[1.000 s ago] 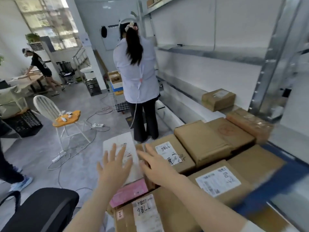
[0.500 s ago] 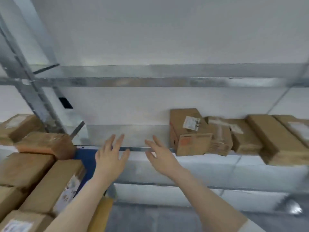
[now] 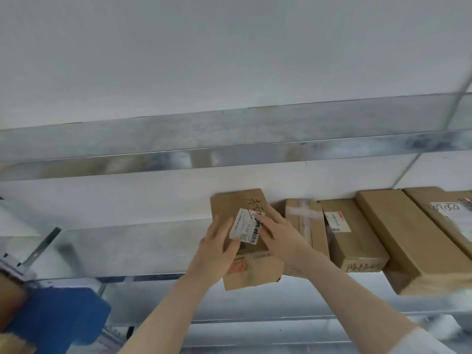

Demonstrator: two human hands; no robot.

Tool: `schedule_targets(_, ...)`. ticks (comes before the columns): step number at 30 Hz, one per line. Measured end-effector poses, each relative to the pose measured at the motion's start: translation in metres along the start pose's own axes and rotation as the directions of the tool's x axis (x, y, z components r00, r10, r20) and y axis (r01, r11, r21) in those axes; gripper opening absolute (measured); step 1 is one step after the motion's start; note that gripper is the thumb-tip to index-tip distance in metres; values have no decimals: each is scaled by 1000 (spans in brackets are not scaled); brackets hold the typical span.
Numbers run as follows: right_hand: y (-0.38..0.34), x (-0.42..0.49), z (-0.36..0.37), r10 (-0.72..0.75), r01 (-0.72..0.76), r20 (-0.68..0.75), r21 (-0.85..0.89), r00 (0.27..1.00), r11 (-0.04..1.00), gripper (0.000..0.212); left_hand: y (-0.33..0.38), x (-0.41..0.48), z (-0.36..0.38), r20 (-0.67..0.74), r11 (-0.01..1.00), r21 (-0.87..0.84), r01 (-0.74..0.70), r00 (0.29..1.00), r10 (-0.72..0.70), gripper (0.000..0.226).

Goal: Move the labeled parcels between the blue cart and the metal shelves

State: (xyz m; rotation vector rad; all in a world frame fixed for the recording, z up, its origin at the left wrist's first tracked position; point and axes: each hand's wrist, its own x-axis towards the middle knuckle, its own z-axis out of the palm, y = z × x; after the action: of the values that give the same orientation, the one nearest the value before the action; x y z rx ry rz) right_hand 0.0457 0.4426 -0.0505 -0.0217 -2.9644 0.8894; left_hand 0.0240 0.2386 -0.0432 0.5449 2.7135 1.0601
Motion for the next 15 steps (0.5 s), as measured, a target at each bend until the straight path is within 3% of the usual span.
schedule_targets(6,7,11,15,-6,-1,40,180,999,984,46,-9,22,18,-30,1000,14,2,1000,-2,58)
schedule_targets(15,-14,3,31,-103,100,1,243,995,965,49,-27,0,14,-198,995,78,55,979,-39,54)
